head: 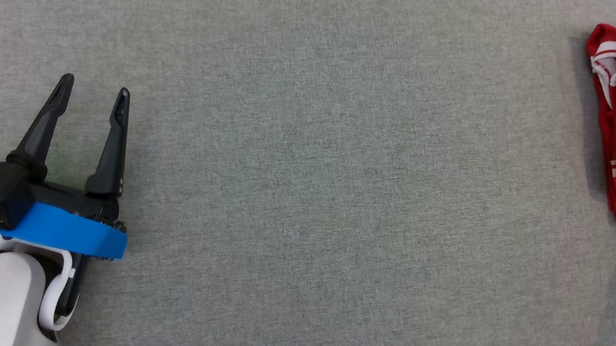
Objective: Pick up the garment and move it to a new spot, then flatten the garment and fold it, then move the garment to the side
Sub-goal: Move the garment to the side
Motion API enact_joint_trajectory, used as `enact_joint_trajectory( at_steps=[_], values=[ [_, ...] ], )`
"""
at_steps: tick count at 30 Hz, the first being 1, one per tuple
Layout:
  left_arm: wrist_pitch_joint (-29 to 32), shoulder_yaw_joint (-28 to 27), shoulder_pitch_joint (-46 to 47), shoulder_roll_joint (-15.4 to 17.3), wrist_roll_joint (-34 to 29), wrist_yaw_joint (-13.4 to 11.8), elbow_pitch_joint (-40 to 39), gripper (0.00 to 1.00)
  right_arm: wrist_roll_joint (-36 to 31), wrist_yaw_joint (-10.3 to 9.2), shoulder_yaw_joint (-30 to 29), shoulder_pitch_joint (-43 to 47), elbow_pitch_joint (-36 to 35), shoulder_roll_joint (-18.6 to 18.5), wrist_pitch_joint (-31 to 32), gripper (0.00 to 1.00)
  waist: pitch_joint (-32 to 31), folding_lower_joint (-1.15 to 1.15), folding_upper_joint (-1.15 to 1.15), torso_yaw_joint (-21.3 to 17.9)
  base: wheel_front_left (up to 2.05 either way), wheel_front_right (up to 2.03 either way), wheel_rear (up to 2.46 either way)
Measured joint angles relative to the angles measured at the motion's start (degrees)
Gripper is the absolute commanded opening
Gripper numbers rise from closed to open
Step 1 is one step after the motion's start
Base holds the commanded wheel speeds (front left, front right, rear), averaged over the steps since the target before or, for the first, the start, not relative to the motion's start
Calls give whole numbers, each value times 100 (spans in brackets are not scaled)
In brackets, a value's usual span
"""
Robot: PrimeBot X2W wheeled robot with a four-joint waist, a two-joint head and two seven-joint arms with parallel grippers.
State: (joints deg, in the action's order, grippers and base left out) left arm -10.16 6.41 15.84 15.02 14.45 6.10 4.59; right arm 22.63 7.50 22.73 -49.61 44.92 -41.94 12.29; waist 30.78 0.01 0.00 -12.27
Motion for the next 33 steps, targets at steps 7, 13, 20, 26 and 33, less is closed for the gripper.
enact_joint_trajectory(
  at_steps=[7, 13, 20, 26, 33],
  values=[
    [-104, 86, -49, -110, 74, -5, 247, 100, -714, 0, -521, 108, 135, 417, -993, 100, -513, 0, 0, 155, 0, 0, 0],
    [-266, 166, -392, -357, 207, -44, 587, 100, -1061, 0, -892, 607, 24, 677, -1221, 100, -1316, -2, 0, 380, 0, 0, 0],
    [-394, 214, -774, -589, 324, -76, 832, 100, -973, 0, -1239, 1648, -891, 998, -1410, 100, -2237, -3, 0, 650, 0, 0, 0],
    [-459, 176, -1078, -688, 386, -107, 982, 100, -615, 0, -1829, 3056, -2304, 1875, -1599, 100, -2708, -3, 0, 942, 0, 0, 0],
    [-475, 75, -1324, -705, 423, -109, 1085, 100, -795, -1, -2358, 4380, -3461, 3003, -1691, 100, -2863, -1, 0, 1147, 0, 0, 0]
  ],
)
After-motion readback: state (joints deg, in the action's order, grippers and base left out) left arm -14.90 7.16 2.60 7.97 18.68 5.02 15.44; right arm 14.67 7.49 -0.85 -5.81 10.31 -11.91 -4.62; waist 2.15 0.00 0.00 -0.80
